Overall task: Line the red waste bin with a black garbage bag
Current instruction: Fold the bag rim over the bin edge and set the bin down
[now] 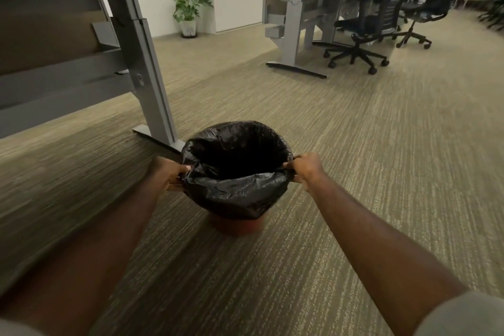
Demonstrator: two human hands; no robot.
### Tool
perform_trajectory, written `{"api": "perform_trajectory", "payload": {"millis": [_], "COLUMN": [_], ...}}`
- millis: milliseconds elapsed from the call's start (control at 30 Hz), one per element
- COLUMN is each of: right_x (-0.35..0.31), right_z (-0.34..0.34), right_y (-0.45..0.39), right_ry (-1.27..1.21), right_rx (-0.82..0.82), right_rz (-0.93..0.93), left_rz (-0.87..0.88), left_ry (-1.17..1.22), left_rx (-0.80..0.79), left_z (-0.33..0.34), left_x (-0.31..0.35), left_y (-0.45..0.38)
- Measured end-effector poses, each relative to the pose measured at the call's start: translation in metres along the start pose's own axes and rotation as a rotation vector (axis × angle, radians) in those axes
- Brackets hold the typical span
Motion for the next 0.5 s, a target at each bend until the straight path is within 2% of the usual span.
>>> {"api": "perform_trajectory", "payload": {"millis": [300,500], "right_x": [0.0,-0.002], "right_z": [0.004,0.014], "right_y": [-0.015,-0.021], "right_ry": [0.087,0.041], "right_rx": [0.062,0.012], "right_rz": [-0.021,-0.005], "left_rz": [0.007,0.012], "left_ry": [-0.034,0.055], "left_rx": [0.037,0.043], "left_z": [0.014,0.011], "left_x": [0.017,0.015], "left_y": [-0.007,-0.016]}}
Point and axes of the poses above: each hand's wrist, its own y-axis away from the middle knuckle, its own z-axis out of the palm, x = y × z, the point moved 5 cm from there along -y, towards the middle knuckle, and after that the axes turned 6 degrees about -y, right-handed, at the moved point
